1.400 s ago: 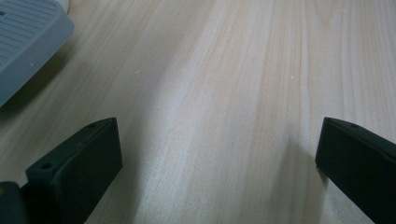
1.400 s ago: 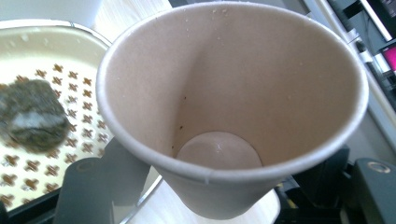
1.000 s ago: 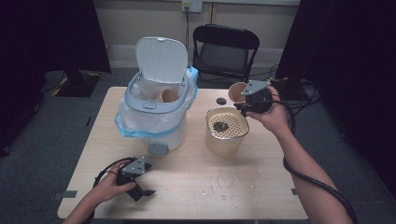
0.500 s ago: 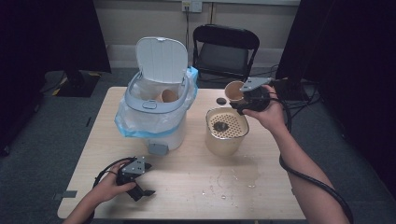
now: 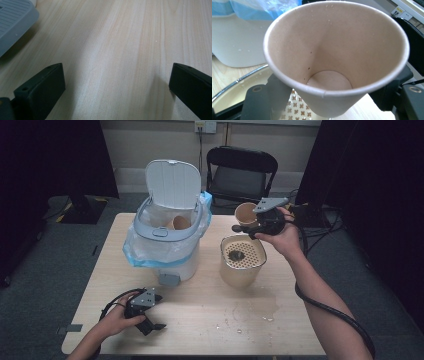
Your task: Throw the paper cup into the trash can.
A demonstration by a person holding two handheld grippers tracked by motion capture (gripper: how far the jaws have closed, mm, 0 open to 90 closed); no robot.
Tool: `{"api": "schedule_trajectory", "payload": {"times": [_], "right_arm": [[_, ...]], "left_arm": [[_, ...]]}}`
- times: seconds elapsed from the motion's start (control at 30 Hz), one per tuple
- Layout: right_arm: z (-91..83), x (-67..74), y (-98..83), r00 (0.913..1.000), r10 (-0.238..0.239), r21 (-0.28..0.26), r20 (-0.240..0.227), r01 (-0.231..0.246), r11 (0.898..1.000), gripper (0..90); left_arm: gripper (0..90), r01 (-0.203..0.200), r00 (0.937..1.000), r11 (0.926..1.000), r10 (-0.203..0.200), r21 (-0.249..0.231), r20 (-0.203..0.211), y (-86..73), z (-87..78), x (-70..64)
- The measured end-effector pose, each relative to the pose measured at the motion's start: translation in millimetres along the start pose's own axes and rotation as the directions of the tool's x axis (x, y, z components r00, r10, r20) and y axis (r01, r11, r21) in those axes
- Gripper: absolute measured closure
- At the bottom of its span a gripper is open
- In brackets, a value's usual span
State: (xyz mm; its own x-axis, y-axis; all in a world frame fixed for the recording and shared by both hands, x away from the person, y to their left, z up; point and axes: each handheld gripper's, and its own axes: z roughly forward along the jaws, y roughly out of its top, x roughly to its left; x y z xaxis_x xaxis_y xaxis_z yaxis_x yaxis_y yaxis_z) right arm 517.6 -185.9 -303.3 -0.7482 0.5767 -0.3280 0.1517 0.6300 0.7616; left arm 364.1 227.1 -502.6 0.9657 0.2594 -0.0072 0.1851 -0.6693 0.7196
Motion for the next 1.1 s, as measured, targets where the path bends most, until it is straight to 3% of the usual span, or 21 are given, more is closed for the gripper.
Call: {"api": "schedule_trajectory", "payload": {"times": [0.67, 1.1], "right_arm": [[4.3, 4.2, 23.3, 0.9947, 0.022, -0.017, -0.100, -0.023, 1.000, 29.3], [2.9, 5.6, 41.0, 0.9913, 0.028, -0.041, -0.128, -0.034, 0.999, 29.2]], "left_arm": [[0.0, 0.004, 1.0000, 1.0000, -0.004, 0.001, -0.001, -0.1, 0.0, -0.2], [0.0, 0.003, 1.0000, 1.0000, -0.003, 0.000, 0.000, -0.1, 0.0, -0.3]]}}
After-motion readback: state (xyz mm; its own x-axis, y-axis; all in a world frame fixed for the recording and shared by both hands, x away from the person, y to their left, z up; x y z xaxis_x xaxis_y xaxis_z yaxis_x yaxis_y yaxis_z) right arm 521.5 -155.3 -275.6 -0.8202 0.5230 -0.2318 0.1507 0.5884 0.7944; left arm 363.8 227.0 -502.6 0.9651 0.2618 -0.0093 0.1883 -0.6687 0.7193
